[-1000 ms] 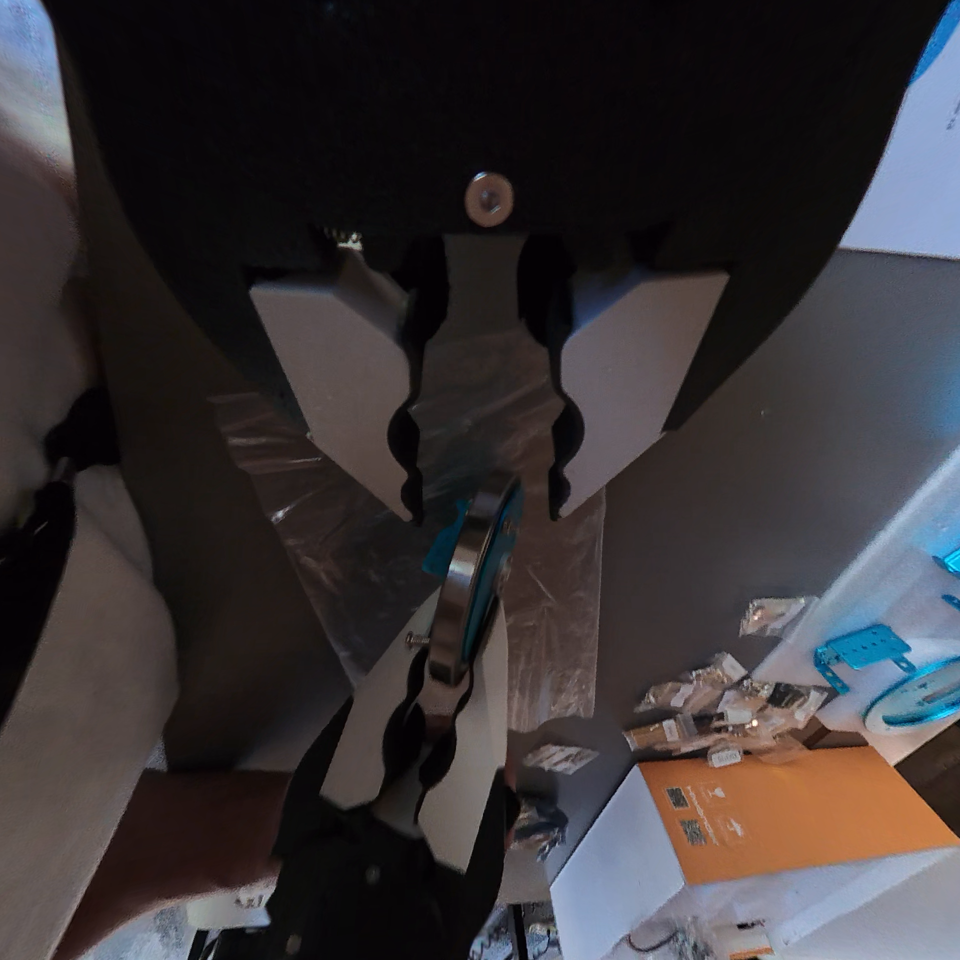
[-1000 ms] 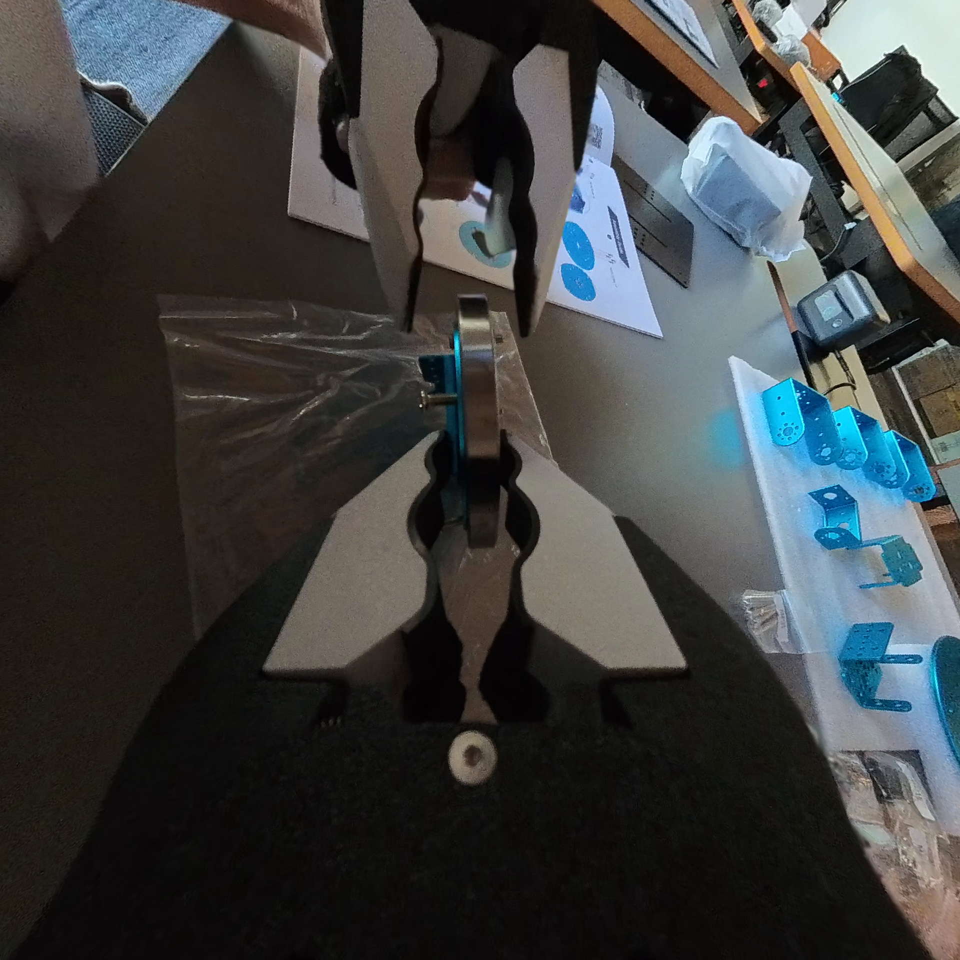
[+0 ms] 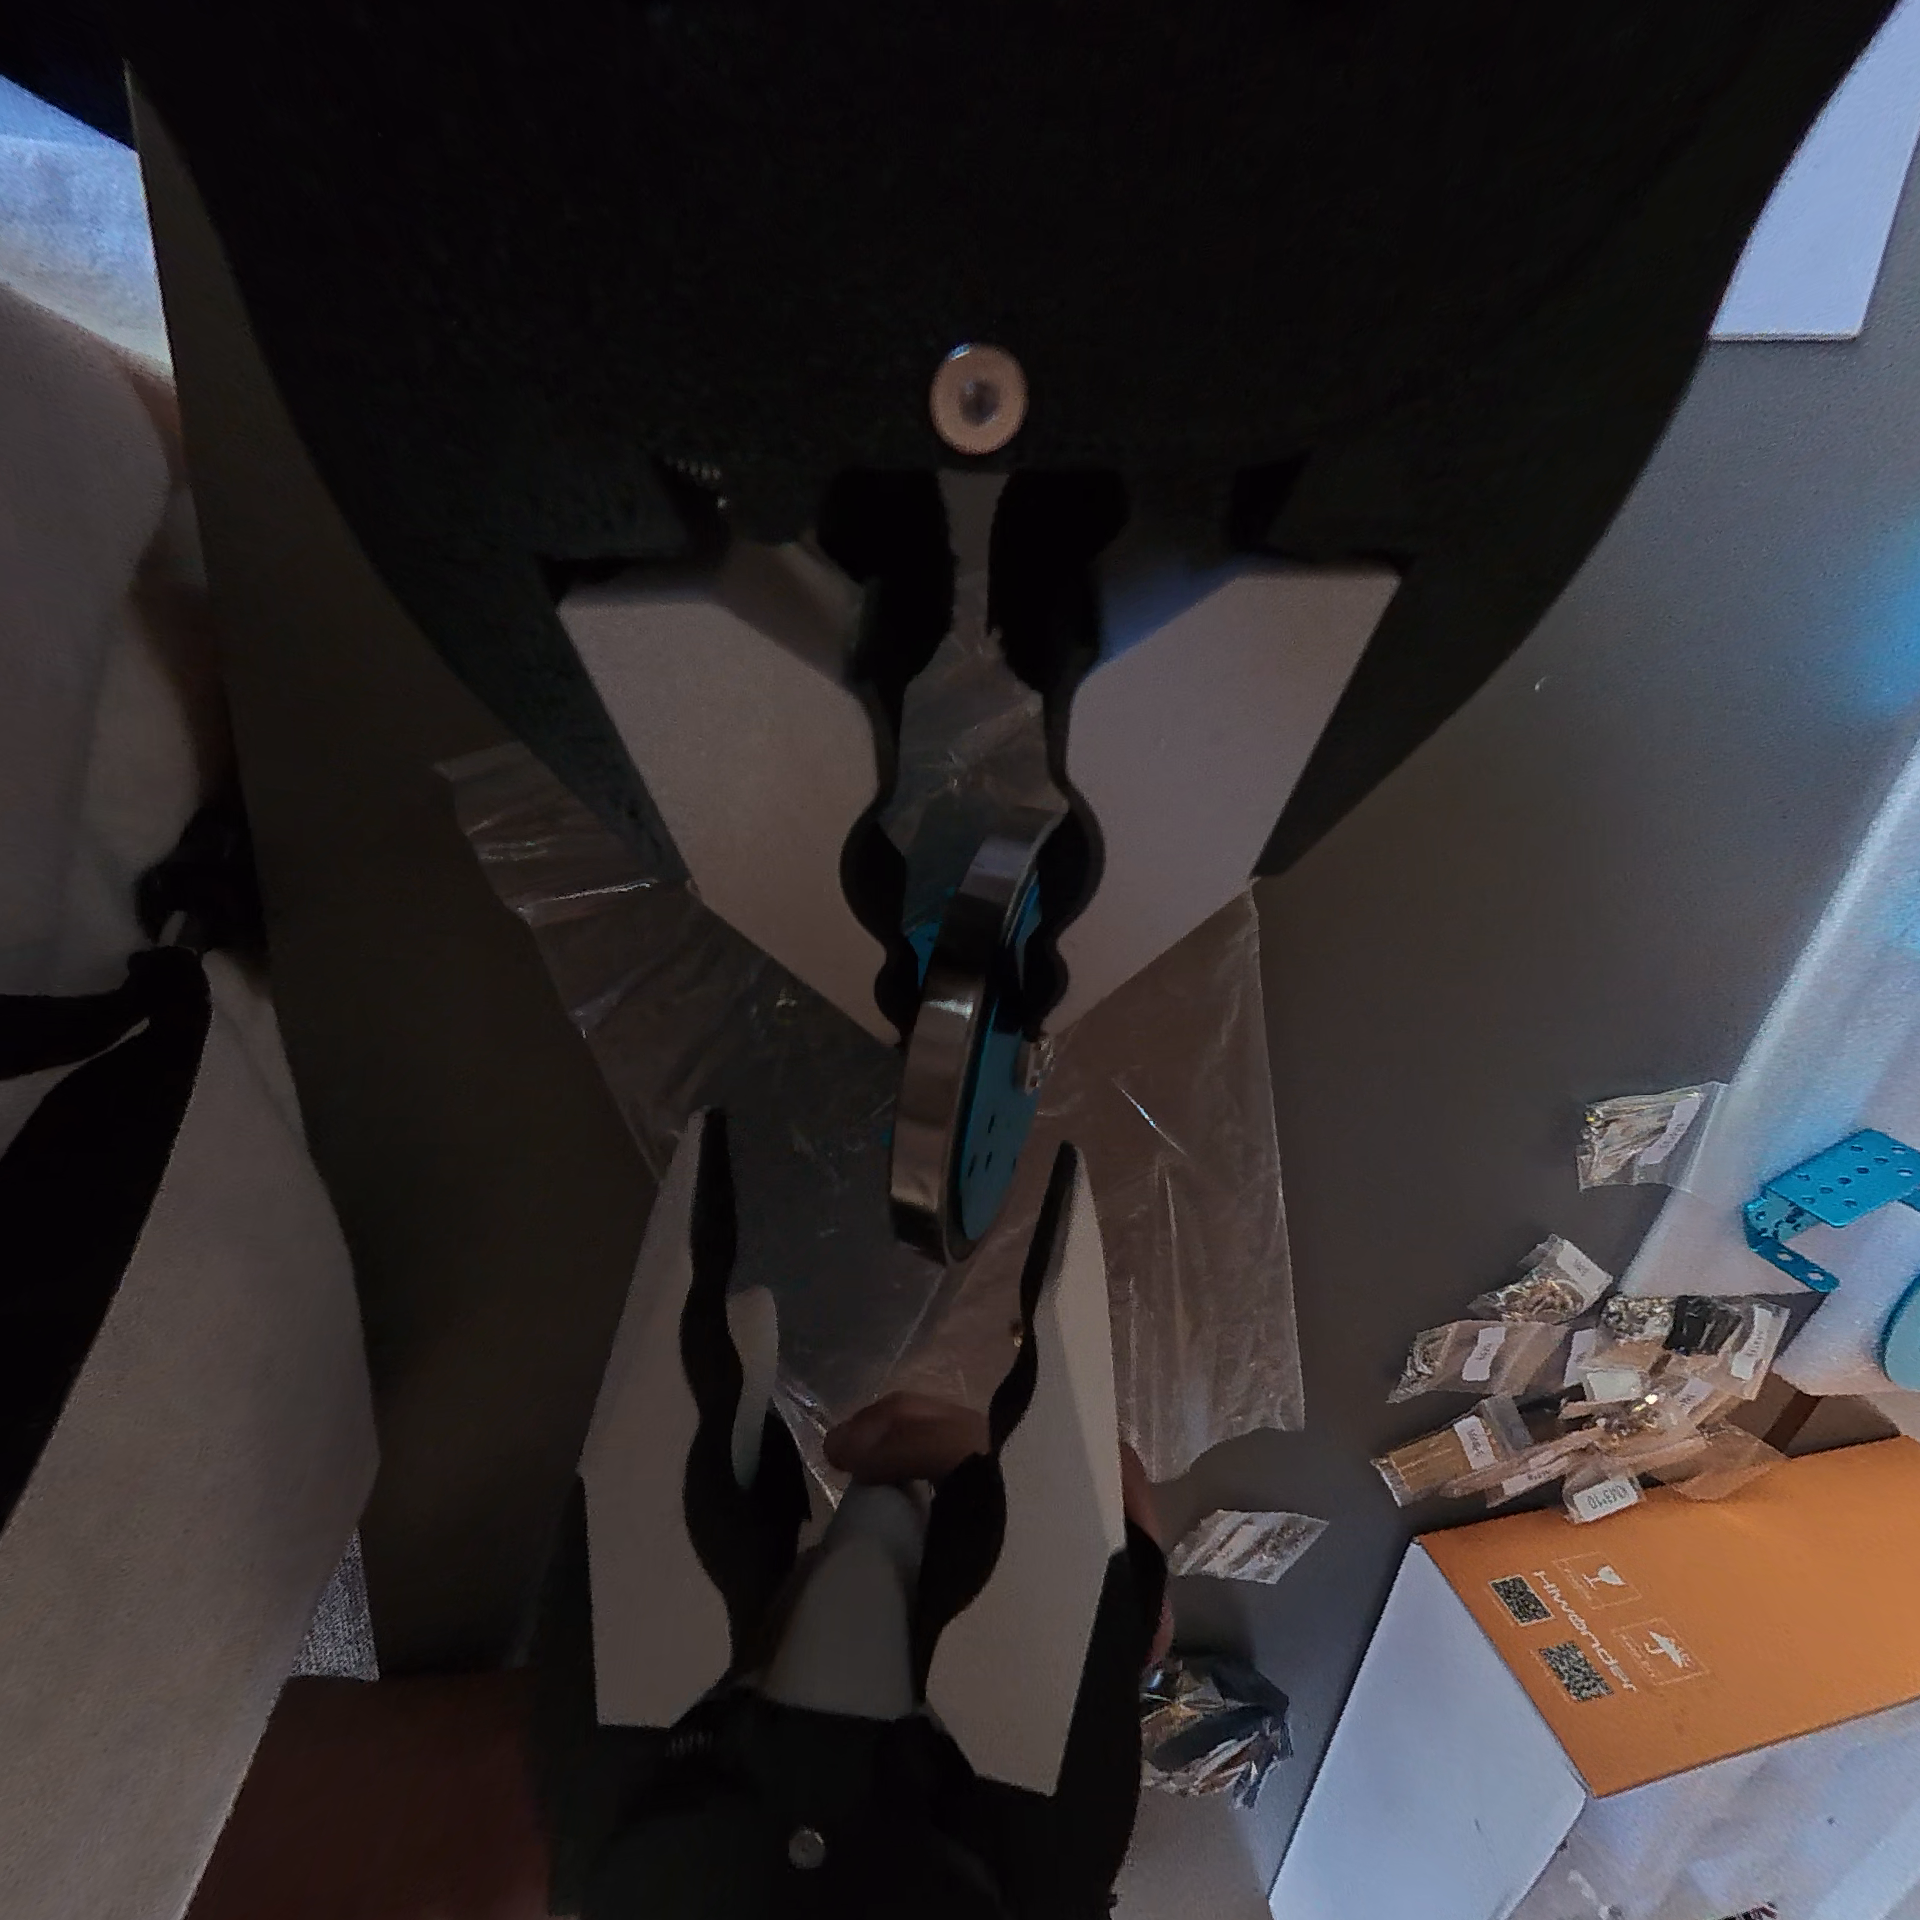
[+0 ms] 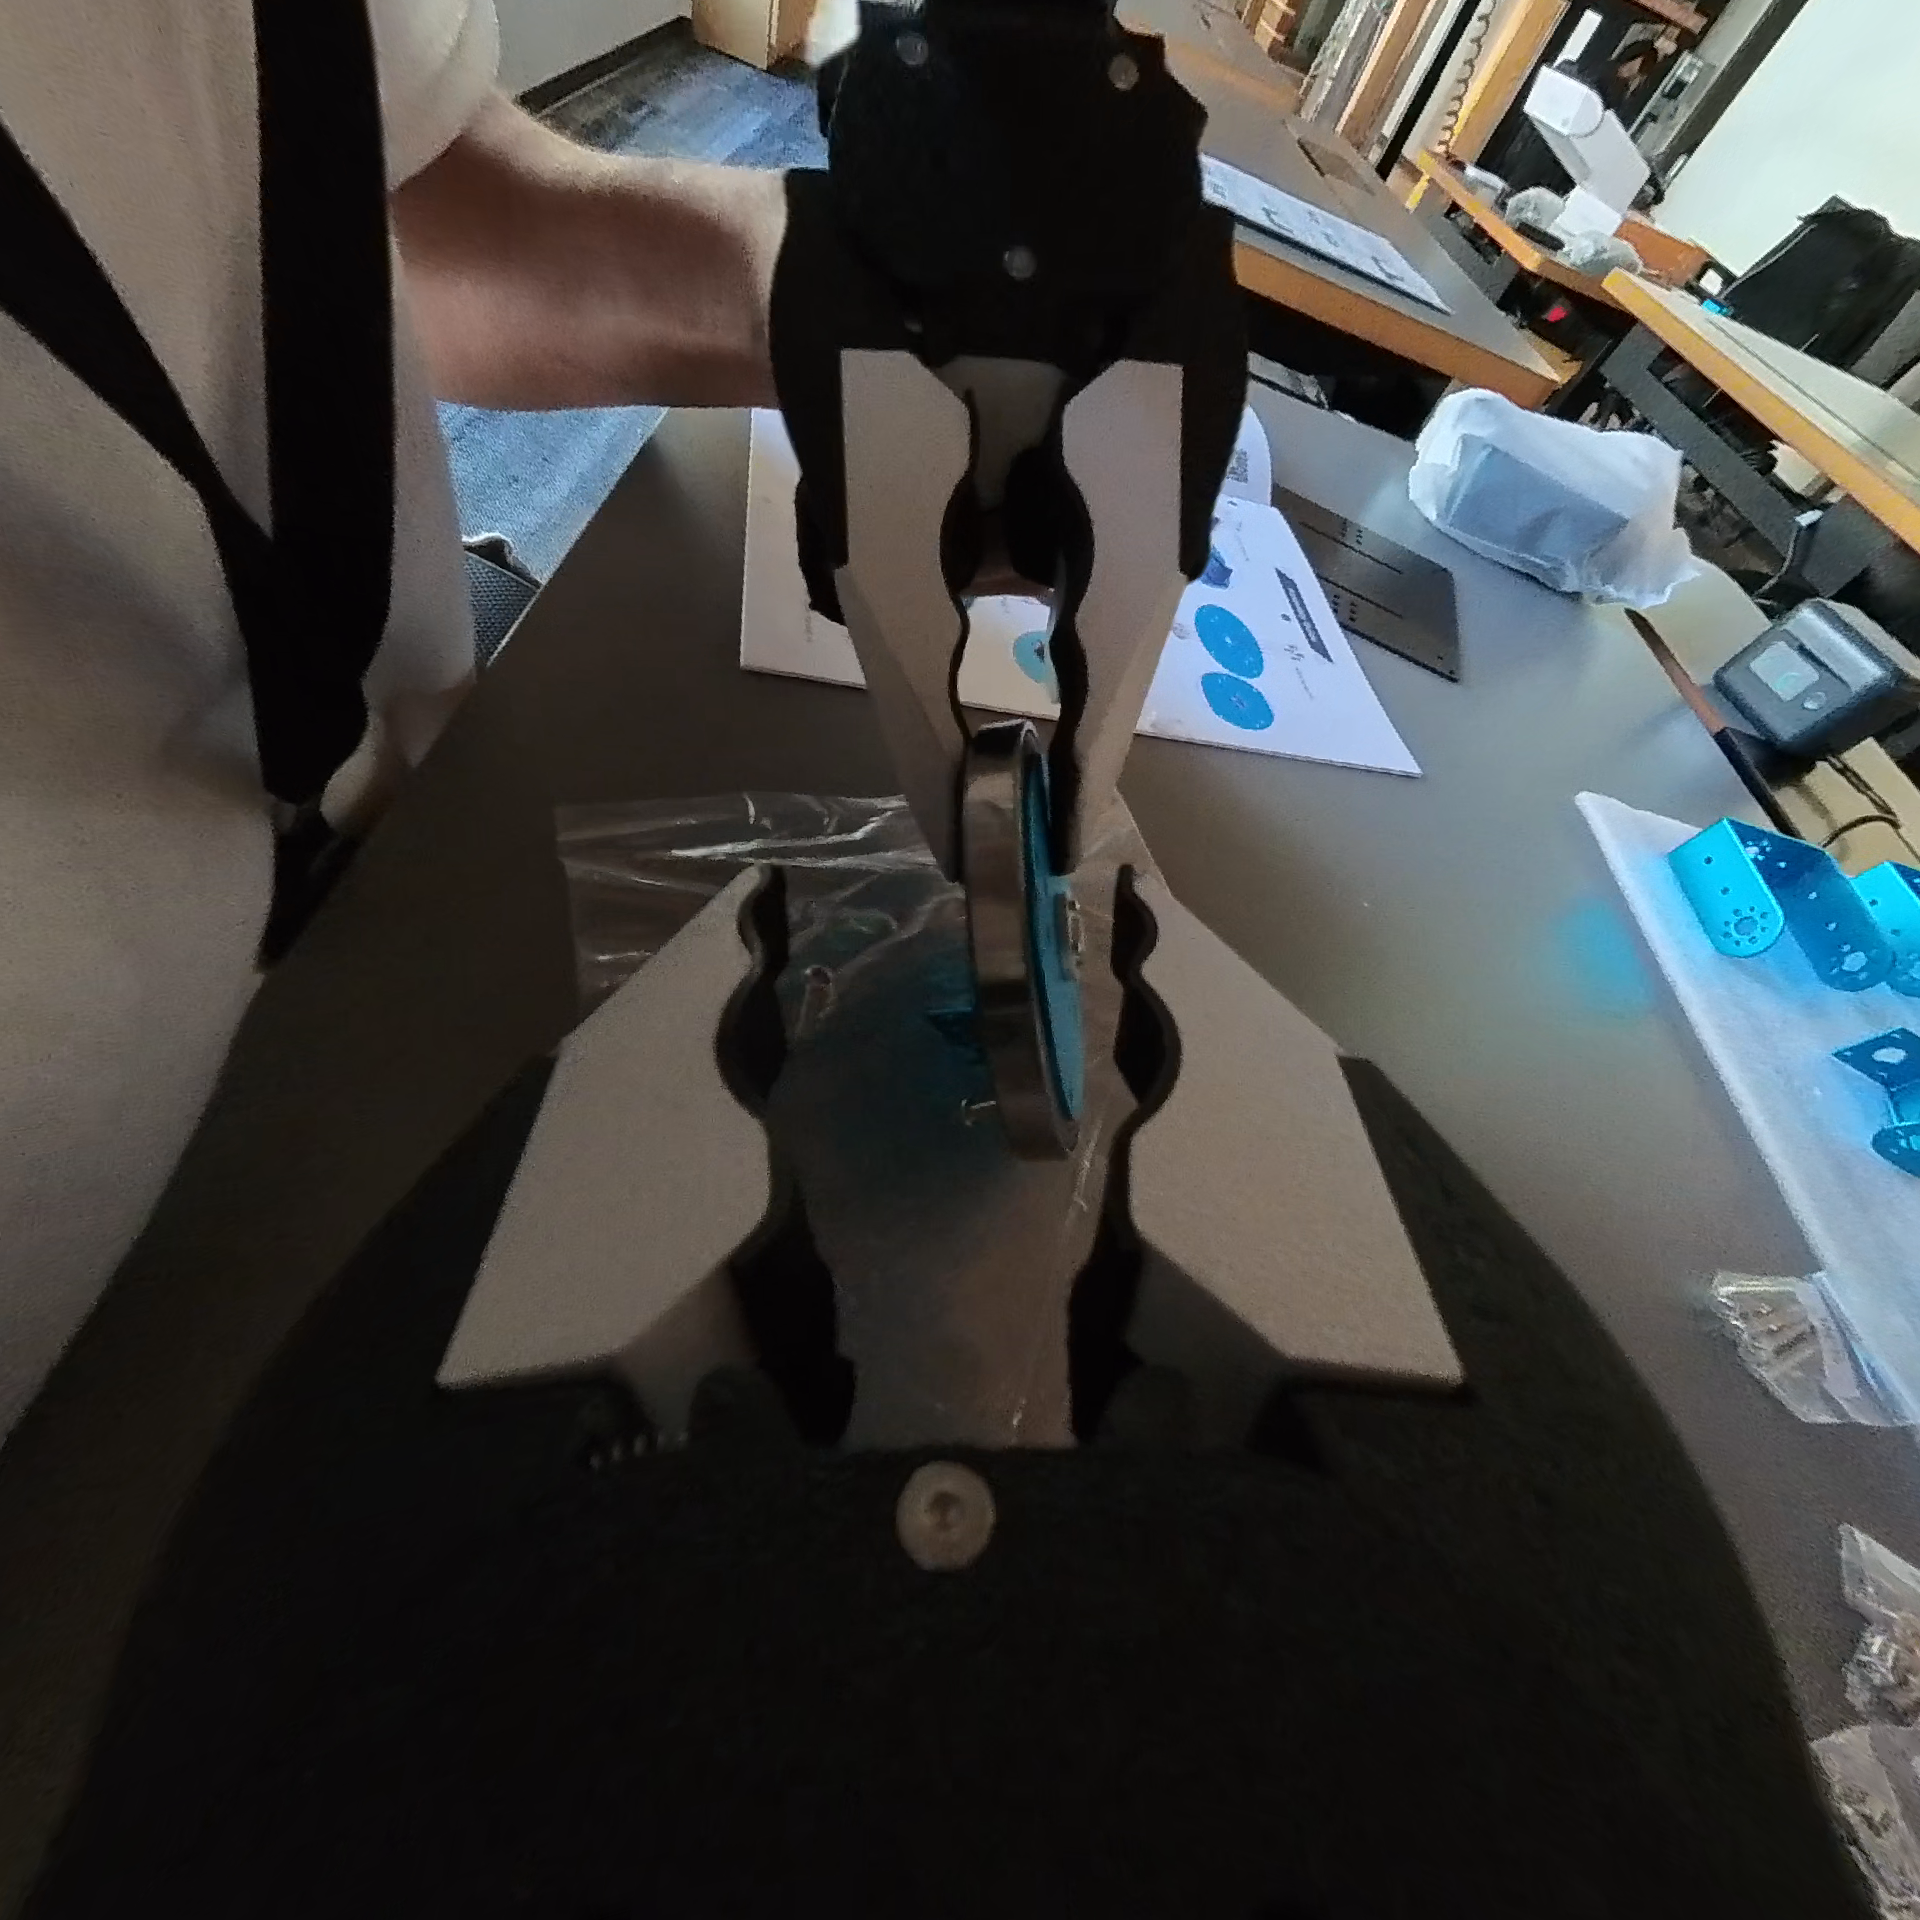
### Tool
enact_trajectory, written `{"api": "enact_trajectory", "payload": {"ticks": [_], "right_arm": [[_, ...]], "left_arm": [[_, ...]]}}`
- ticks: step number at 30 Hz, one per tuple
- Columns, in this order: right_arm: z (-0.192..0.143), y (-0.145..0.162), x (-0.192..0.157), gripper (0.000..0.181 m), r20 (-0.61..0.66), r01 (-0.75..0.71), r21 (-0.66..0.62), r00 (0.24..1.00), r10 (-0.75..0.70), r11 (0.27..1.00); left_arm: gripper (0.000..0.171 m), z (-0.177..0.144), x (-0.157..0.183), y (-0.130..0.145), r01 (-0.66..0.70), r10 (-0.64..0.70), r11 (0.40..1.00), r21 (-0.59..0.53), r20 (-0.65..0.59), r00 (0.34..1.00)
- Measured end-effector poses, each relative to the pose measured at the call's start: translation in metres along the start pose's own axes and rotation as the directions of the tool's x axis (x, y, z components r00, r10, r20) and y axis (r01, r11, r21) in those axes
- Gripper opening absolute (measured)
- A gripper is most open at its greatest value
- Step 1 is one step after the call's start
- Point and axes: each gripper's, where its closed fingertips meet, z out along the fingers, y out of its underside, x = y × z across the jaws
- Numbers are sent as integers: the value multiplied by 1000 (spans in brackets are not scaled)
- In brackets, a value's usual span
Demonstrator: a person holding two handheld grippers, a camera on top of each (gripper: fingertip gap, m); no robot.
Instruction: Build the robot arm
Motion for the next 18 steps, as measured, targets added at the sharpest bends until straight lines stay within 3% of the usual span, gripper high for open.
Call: {"api": "enact_trajectory", "payload": {"ticks": [5,9,14,18], "right_arm": [[8,9,6,66,-28,-11,-49,1000,9,999],[-8,6,19,59,-68,-34,-44,997,31,998],[-28,12,2,45,-35,-224,-150,974,222,963],[-36,8,-3,34,-213,-323,-93,930,299,942]], "left_arm": [[19,-3,-6,1,68,-67,997,31,-32,997],[19,-6,-17,1,185,-180,981,63,-87,980],[19,-4,-20,0,256,-248,965,46,-136,959],[18,-6,-33,4,340,-333,939,47,-125,935]]}}
